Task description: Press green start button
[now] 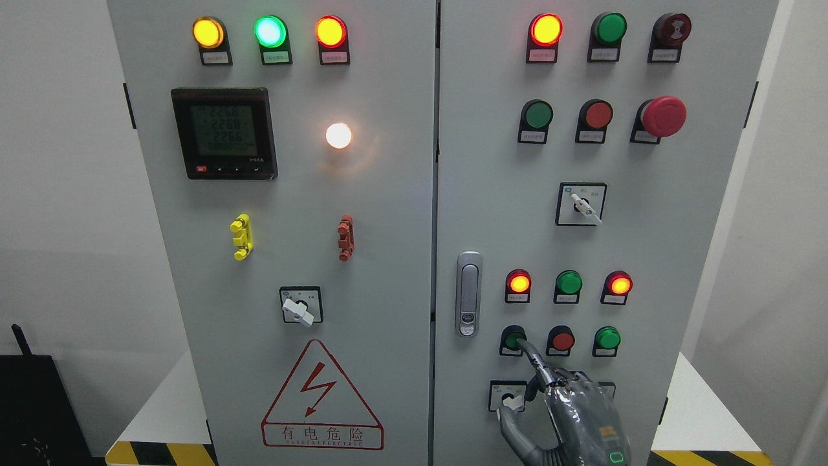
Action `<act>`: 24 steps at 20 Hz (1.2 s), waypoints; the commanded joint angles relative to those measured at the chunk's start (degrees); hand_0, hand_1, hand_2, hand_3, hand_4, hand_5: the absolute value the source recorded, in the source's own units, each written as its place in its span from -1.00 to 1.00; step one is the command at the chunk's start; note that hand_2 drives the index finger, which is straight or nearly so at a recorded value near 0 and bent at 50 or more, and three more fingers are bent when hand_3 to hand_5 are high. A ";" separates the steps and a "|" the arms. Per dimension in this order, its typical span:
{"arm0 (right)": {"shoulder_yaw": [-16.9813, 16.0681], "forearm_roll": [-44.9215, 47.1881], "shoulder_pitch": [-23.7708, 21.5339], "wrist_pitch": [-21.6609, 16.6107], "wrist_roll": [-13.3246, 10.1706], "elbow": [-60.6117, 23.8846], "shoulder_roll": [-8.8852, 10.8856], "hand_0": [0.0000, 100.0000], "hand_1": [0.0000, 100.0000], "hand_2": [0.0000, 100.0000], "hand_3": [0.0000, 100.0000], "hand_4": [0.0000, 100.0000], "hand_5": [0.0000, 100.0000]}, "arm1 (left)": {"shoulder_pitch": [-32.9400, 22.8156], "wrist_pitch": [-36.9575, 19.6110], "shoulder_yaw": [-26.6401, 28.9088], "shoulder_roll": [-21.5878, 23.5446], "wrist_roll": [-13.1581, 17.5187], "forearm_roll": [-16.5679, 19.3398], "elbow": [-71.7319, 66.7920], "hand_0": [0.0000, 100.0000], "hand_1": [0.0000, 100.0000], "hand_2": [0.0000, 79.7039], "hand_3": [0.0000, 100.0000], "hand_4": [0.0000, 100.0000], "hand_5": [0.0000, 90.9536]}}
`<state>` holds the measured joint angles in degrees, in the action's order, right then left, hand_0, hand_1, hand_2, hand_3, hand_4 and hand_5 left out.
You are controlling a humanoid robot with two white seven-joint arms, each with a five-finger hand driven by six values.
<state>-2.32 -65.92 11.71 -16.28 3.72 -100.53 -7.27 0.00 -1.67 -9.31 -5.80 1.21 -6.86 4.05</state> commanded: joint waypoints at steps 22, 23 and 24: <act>0.12 0.09 0.33 0.29 0.32 -0.19 -0.02 0.13 -0.30 -1.00 0.23 0.20 -0.16 | -1.49 0.00 -0.01 0.00 0.02 0.00 -0.01 -0.76 0.11 -1.00 -1.00 -1.00 -1.00; 0.12 0.18 0.24 0.29 0.32 -0.28 -0.02 0.13 -0.30 -1.00 0.23 0.19 -0.16 | -1.41 0.00 0.08 0.00 0.02 0.00 -0.01 -0.76 0.11 -1.00 -1.00 -1.00 -1.00; 0.12 0.27 0.15 0.29 0.32 -0.37 -0.02 0.13 -0.30 -1.00 0.23 0.19 -0.16 | -1.41 0.00 0.00 0.00 0.02 0.00 -0.01 -0.76 0.11 -1.00 -1.00 -1.00 -1.00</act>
<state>-2.31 -65.85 12.14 -15.90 4.45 -100.43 -7.22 0.00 -1.67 -9.31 -5.80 1.21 -6.86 4.04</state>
